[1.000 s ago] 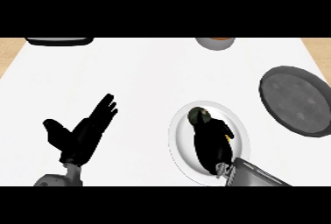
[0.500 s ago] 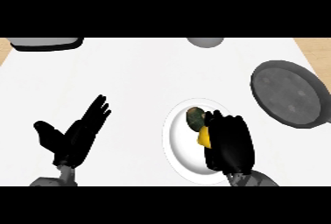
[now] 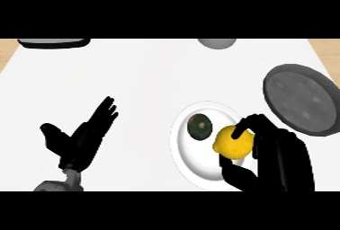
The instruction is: Pick the lemon from the plate and place it in the pan
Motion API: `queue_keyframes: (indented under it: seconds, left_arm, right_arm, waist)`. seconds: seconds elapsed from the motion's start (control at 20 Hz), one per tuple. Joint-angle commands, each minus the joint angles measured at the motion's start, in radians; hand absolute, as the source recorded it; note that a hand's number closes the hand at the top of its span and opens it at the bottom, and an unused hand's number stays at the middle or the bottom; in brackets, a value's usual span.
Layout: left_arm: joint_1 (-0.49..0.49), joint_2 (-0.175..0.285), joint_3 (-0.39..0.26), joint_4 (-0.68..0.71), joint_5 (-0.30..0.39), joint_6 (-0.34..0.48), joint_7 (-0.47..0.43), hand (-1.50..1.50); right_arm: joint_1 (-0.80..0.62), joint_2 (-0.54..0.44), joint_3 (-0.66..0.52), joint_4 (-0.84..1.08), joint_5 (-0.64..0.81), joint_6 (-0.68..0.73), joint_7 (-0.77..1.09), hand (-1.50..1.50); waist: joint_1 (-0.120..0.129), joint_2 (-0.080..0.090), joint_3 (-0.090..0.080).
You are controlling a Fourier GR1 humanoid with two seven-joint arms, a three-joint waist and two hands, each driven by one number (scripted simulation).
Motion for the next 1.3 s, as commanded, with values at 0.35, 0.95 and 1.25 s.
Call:
queue_keyframes:
  seconds: [0.35, 0.95, 1.25]
  left_arm:
    - [0.031, 0.001, 0.013, -0.030, 0.006, -0.051, 0.002, 0.00]
    - [-0.059, -0.008, 0.040, 0.037, -0.004, -0.080, 0.029, 0.00]
    - [-0.062, -0.064, -0.002, -0.009, -0.060, -0.004, 0.068, 0.00]
  right_arm:
    - [0.100, -0.109, -0.415, 0.137, -0.362, -0.223, -0.334, 1.50]
    - [-0.162, -0.164, -0.656, 0.770, -0.318, -0.541, -0.625, 1.50]
    - [-0.337, -0.222, -0.790, 1.135, -0.442, -0.679, -0.841, 1.50]
  waist:
    - [0.026, 0.006, -0.001]
    - [0.039, 0.010, 0.000]
    - [0.045, 0.011, 0.000]
